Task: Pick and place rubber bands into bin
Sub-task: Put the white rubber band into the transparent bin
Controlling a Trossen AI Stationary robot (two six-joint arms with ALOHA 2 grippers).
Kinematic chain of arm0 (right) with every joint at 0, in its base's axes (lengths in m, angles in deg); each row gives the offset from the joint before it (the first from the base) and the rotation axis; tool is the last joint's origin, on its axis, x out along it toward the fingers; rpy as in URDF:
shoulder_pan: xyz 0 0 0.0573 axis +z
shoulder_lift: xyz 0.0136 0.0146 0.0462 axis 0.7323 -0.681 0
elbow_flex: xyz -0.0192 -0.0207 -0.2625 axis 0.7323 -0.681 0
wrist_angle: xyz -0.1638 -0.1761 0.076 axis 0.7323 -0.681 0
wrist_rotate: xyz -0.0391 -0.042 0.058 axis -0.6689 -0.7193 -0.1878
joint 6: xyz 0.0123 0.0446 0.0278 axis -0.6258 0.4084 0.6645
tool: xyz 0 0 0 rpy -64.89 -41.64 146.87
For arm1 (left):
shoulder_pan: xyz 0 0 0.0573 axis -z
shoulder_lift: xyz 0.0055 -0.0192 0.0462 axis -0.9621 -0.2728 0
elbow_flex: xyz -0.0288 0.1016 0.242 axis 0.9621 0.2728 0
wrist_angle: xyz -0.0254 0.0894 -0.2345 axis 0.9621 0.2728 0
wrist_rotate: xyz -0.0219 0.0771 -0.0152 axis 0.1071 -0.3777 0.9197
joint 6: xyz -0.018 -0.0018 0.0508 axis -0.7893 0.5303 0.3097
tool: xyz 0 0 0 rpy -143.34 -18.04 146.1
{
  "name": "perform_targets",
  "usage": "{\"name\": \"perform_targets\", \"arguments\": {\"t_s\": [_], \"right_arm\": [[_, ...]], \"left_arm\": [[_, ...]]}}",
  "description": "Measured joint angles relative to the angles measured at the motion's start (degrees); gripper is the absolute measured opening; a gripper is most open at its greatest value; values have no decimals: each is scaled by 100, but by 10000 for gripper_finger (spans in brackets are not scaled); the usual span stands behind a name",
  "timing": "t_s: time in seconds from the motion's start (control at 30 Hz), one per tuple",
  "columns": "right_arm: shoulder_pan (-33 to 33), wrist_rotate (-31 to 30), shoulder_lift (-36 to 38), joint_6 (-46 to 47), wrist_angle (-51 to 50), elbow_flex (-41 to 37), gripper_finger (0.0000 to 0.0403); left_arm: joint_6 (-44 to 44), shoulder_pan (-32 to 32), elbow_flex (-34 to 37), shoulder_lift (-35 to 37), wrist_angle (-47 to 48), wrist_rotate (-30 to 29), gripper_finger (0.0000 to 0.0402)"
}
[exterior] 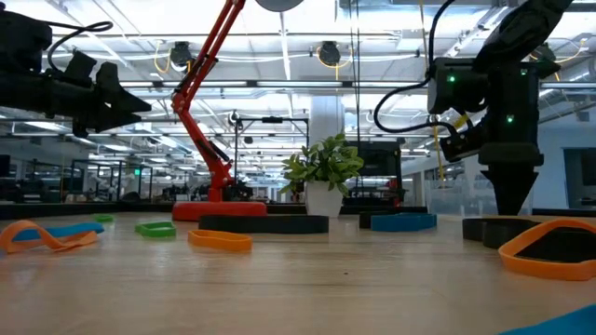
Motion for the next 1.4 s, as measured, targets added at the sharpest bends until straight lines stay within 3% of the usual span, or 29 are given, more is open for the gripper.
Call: {"name": "perform_targets", "arguments": {"t_s": [0.17,0.33,0.5,0.67,0.77,1.0,1.27,1.4], "right_arm": [[0,7,88,-116,-9,-15,7],[-4,30,357,-323,-32,-28,4],[0,468,836,-669,311,-28,3],[0,1083,1440,-1147,1463,-26,2],[-4,1000,1801,-1529,2249,-26,1],[-9,-1570,2405,-2938,4045,-25,1],[-17,-5927,2604,-4437,5137,-22,0],[-112,-6695,2662,-4566,5057,-22,0]], "left_arm": [[110,2,0,0,1,-2,230],[129,2,0,0,1,-2,230],[127,1,0,0,1,-2,230],[140,1,0,0,0,-2,230],[146,0,0,0,1,-4,230],[153,1,0,0,1,-7,230],[152,0,2,0,1,-145,230],[151,0,2,0,-1,-314,230]]}}
